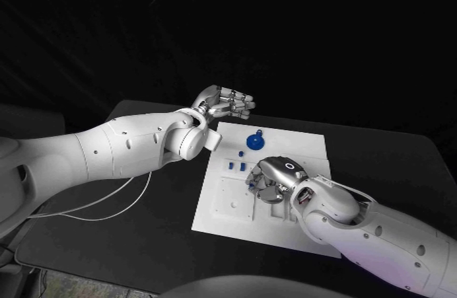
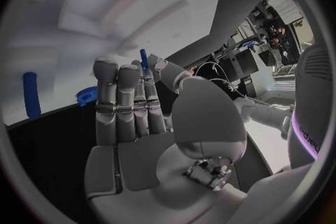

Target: Assemble the parts on the task board

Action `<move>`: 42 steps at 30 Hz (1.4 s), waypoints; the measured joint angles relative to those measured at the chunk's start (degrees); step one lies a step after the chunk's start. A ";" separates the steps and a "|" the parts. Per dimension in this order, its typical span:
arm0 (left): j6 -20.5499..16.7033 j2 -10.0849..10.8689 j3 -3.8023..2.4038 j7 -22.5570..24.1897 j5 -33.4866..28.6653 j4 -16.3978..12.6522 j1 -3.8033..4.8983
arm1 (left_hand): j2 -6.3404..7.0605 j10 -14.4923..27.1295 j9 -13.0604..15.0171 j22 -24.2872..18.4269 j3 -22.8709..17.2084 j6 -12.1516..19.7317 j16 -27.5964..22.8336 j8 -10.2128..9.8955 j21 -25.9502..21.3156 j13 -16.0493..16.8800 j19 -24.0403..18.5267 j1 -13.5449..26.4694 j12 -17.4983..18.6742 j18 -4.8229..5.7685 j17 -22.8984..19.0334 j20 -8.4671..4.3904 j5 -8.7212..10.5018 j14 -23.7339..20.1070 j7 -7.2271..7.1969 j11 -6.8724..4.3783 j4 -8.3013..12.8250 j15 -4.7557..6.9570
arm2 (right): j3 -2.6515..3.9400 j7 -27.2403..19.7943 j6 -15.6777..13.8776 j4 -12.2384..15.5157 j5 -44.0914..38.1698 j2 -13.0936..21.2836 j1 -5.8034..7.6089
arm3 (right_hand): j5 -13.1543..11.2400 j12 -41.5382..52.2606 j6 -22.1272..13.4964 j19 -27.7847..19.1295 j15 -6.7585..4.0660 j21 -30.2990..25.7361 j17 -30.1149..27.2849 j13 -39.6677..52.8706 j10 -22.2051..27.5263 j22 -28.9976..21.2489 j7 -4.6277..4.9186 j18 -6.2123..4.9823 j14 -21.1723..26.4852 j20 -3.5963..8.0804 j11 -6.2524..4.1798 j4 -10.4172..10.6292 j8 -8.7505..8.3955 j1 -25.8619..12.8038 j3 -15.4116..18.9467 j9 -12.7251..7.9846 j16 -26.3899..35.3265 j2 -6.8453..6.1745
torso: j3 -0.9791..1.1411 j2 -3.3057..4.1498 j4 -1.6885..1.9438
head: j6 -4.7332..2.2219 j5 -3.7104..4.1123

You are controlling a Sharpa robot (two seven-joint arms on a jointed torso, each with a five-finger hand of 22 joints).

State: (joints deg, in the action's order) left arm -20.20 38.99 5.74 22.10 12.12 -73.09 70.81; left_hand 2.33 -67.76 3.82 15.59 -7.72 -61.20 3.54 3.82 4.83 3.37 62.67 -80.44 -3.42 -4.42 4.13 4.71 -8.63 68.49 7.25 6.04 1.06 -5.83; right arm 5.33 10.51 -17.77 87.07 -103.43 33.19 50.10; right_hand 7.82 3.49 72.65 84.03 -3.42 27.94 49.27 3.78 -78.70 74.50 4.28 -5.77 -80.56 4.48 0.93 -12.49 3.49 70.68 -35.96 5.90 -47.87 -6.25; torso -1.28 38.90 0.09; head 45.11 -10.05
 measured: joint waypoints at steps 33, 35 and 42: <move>0.39 -0.39 0.01 -0.44 0.00 0.49 0.02 | -0.37 0.00 0.00 -0.48 0.18 0.00 0.00 0.00 0.25 0.00 0.00 -0.38 0.00 0.00 0.00 0.00 0.00 0.00 0.00 0.00 -0.18 0.00 | -1.20 -0.12 -1.02 -0.53 -1.41 -0.95 -0.36 | -0.11 -0.11 0.11 -0.02 0.09 0.00 0.00 -0.04 -0.02 0.06 -0.11 0.45 -0.08 0.01 -0.03 -0.01 -0.08 -0.02 0.01 -0.04 0.00 -0.02 | 0.08 0.02 -0.04 | 0.68 -0.95; 0.41 -0.38 0.01 -0.46 0.00 0.55 0.02 | -0.37 0.00 0.00 -0.48 0.18 0.00 0.00 0.00 0.25 0.00 0.00 -0.38 0.00 0.00 0.00 0.00 0.00 0.00 0.00 0.00 -0.18 0.00 | -1.27 -0.13 -1.02 -0.48 -1.45 -0.90 -0.44 | -0.11 -0.11 0.11 -0.13 0.09 0.00 0.05 -0.05 -0.02 0.11 -0.11 0.48 -0.08 0.12 -0.03 -0.01 -0.19 -0.02 0.01 -0.04 0.00 -0.02 | 0.08 0.02 -0.04 | 0.70 -0.98; 0.49 -0.37 0.01 -0.49 0.00 0.69 0.02 | -0.37 0.00 0.00 -0.48 0.18 0.00 0.00 0.00 0.25 0.00 0.00 -0.38 0.00 0.00 -0.01 0.00 0.00 0.00 0.00 0.00 -0.18 0.00 | -1.30 -0.07 -1.01 -0.48 -1.59 -0.74 -0.52 | -0.12 -0.23 0.03 -0.22 0.09 0.00 0.05 -0.06 -0.02 0.10 -0.04 0.13 -0.08 0.20 -0.03 -0.01 0.00 -0.02 0.01 -0.02 0.00 -0.02 | 0.08 0.02 -0.05 | 0.76 -1.01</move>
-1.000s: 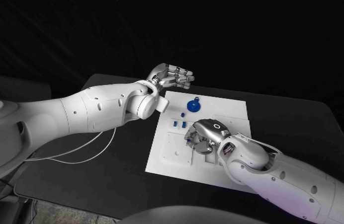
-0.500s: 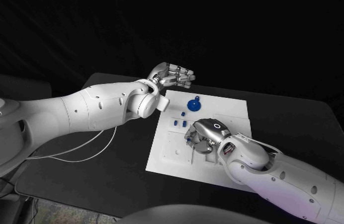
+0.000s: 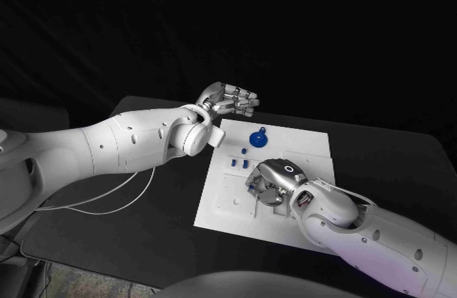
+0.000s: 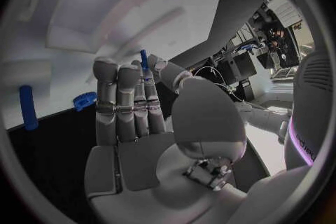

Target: Assemble the parts on the task board

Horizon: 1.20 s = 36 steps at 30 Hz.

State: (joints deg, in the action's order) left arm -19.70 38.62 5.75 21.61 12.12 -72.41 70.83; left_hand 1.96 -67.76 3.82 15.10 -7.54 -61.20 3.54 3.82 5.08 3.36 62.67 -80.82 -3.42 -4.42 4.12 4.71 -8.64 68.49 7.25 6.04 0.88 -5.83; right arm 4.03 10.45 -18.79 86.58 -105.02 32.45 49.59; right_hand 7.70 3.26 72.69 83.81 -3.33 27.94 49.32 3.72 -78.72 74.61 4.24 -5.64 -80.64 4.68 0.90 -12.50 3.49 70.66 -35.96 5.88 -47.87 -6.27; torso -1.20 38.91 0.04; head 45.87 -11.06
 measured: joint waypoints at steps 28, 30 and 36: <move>0.24 -0.13 0.01 -0.13 0.00 0.38 0.00 | 0.00 0.00 0.00 -0.49 0.18 0.00 0.00 0.00 0.44 0.00 0.00 0.00 0.00 0.00 0.00 0.00 0.00 0.00 0.00 0.00 -0.18 0.00 | -0.99 1.63 0.65 -0.64 -2.10 -1.16 0.22 | -0.18 0.24 -0.03 0.00 0.01 -0.07 0.03 0.11 0.02 -0.02 0.02 -0.18 0.00 -0.01 0.02 -0.25 -0.03 -0.24 -0.10 -0.02 0.23 -0.24 | -0.02 -0.02 0.05 | 0.01 0.37; 0.27 -0.13 0.01 -0.15 0.00 0.38 0.00 | 0.00 0.00 0.00 -0.48 0.18 0.00 0.00 0.00 0.44 0.00 0.00 0.00 0.00 0.00 0.00 0.00 0.00 0.00 0.00 0.00 -0.18 0.00 | -1.10 1.89 0.66 -0.65 -2.42 -1.24 0.27 | -0.09 0.24 -0.03 0.00 0.01 -0.45 0.03 0.11 0.02 -0.02 0.02 -0.18 0.00 -0.01 0.02 -0.25 -0.04 -0.39 -0.10 -0.02 0.28 -0.39 | -0.02 -0.02 0.05 | 0.06 0.37; 0.35 -0.10 0.01 -0.23 0.00 0.39 0.00 | 0.00 0.00 0.00 -0.48 0.18 0.00 0.00 0.00 0.44 0.00 0.00 0.00 0.00 0.00 0.00 0.00 0.00 0.00 0.00 0.00 -0.18 0.00 | -1.34 2.34 0.58 -0.65 -3.04 -1.25 0.31 | 0.96 0.24 -1.10 -0.05 0.07 -1.34 0.03 0.10 1.41 -0.20 0.40 -0.20 0.07 -0.07 0.54 -0.23 -0.06 -0.39 0.54 -0.50 0.28 -0.39 | -0.04 -0.03 0.01 | 0.16 0.44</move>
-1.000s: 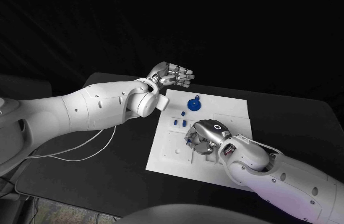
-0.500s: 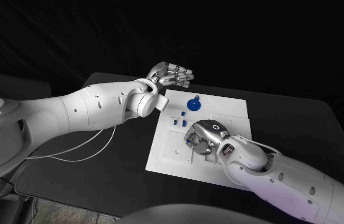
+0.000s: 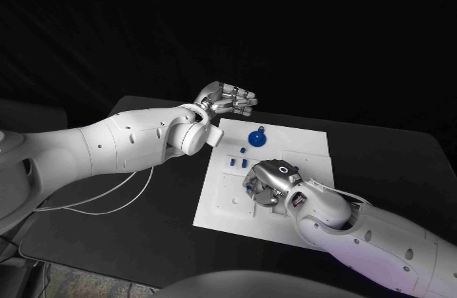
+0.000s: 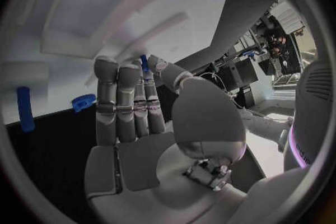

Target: Assemble the parts on the task board

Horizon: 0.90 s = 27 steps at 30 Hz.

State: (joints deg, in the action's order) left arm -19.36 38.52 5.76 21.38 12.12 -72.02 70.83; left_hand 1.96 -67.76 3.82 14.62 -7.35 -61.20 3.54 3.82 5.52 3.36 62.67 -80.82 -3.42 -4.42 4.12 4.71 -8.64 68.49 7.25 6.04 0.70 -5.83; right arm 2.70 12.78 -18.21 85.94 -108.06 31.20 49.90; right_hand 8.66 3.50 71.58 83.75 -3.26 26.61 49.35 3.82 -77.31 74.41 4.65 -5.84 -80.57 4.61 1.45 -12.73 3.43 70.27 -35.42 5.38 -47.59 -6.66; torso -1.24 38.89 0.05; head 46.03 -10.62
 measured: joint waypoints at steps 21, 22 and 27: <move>0.59 0.23 0.00 -0.46 0.05 0.26 0.00 | -0.31 0.00 0.00 -0.27 -0.18 0.00 0.00 0.00 0.00 0.00 0.00 -0.31 0.00 0.00 0.00 0.00 0.16 0.00 0.00 0.00 -0.14 0.00 | -0.23 0.19 -3.53 2.57 1.41 2.71 -0.38 | 3.10 0.22 -11.92 0.28 2.99 -8.65 -2.99 -0.39 16.20 -4.60 1.15 -4.03 1.61 -3.20 4.59 4.30 0.22 2.96 17.40 -1.59 -0.23 -4.73 | 0.07 0.01 -0.04 | -0.40 0.58; 0.63 0.26 0.00 -0.48 0.05 0.30 0.00 | -0.31 0.00 0.00 -0.27 -0.18 0.00 0.00 0.00 0.00 0.00 0.00 -0.31 0.00 0.00 0.00 0.00 0.16 0.00 0.00 0.00 -0.14 0.00 | 0.09 0.19 -3.76 3.13 1.64 3.21 -0.41 | 3.10 0.22 -11.91 0.29 2.98 -8.65 -3.10 -0.38 16.20 -4.60 1.15 -4.05 1.61 -3.20 4.59 4.44 0.22 2.96 17.54 -1.64 -0.44 -4.73 | 0.07 0.00 -0.04 | -0.43 0.64; 0.78 0.42 0.00 -0.56 0.06 0.41 0.00 | -0.31 0.00 0.00 -0.31 -0.18 0.00 0.00 0.00 0.00 0.00 0.00 -0.31 0.00 0.00 0.00 0.00 0.16 0.00 0.00 0.00 -0.14 0.00 | 2.50 0.01 -4.28 5.45 3.23 5.87 -0.41 | 3.10 0.39 -10.81 0.27 2.80 -6.81 -3.54 -0.39 13.20 -4.59 1.65 -4.12 1.41 -3.20 3.68 4.87 0.22 2.46 15.29 -1.64 -0.53 -4.23 | 0.07 0.00 -0.04 | -0.69 0.82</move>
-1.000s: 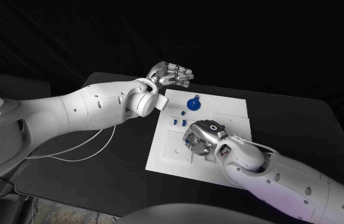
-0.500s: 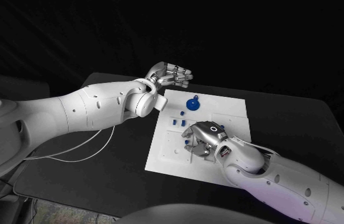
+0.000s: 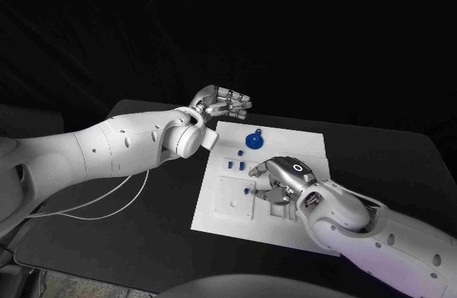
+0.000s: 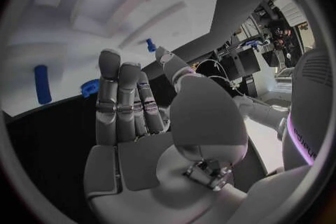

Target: Assemble the parts on the task board

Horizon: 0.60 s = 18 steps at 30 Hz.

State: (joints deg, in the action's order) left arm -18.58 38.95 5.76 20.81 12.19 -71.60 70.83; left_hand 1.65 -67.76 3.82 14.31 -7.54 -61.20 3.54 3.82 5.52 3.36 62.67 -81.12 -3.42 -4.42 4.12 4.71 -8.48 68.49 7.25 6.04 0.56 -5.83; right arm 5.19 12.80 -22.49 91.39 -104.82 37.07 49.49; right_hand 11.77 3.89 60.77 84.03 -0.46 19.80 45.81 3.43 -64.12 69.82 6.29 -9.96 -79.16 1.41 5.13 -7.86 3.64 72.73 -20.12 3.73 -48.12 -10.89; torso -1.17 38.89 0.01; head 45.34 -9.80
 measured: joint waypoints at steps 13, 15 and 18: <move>0.32 0.29 0.01 -0.08 0.01 0.45 -0.01 | 0.00 0.00 0.00 0.00 0.00 0.00 0.00 0.00 0.23 0.00 0.00 0.00 0.00 0.00 0.00 0.00 0.00 0.00 0.00 0.00 0.00 0.00 | 7.92 -1.15 1.90 1.73 7.20 7.34 0.40 | 1.56 0.00 2.04 0.00 -0.46 2.16 -0.15 0.00 -3.06 0.07 0.57 0.11 -0.50 0.65 -0.63 -0.66 0.00 -1.71 -5.74 0.00 -0.21 0.18 | 0.00 -0.08 -0.10 | -1.15 1.05; 0.40 0.33 0.02 -0.08 0.01 0.47 -0.01 | 0.00 0.00 0.00 0.01 0.00 0.00 0.00 0.00 0.23 0.00 0.00 0.00 0.00 0.00 0.00 0.00 0.00 0.00 0.00 0.00 0.00 0.00 | 8.30 -1.23 2.51 1.48 8.00 7.82 0.45 | 1.62 0.00 2.11 0.00 -0.46 2.35 -0.15 0.00 -3.07 -0.02 0.64 0.15 -0.50 0.65 -0.63 -0.72 0.00 -2.02 -5.71 0.01 -0.23 0.50 | 0.04 -0.07 -0.07 | -1.38 1.22; 0.52 0.37 0.03 -0.08 0.01 0.51 -0.01 | 0.00 0.00 0.00 0.00 0.00 0.00 0.00 0.00 0.23 0.00 0.00 0.00 0.00 0.00 0.00 0.00 0.00 0.00 0.00 0.00 0.00 0.00 | 8.62 -1.24 3.61 1.12 8.50 8.21 0.45 | 1.53 0.00 2.11 0.00 -0.46 2.35 -0.15 0.00 -3.04 -0.30 0.64 0.16 -0.50 0.65 -0.61 -1.02 0.00 -2.02 -4.81 0.01 -0.23 0.50 | 0.07 -0.04 -0.07 | -1.59 1.36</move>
State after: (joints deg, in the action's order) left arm -18.06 39.32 5.78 20.73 12.20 -71.10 70.82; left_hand 1.65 -67.76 3.81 14.31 -7.54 -61.20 3.54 3.82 5.75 3.36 62.67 -81.12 -3.42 -4.42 4.12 4.71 -8.48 68.48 7.25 6.04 0.56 -5.83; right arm 13.81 11.56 -18.88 92.51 -96.32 45.28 49.94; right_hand 13.29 3.89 62.88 84.03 -0.92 22.15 45.66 3.43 -67.16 69.52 6.93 -9.80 -79.66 2.05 4.52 -8.88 3.64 70.71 -24.94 3.74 -48.36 -10.39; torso -1.10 38.85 -0.06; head 43.75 -8.44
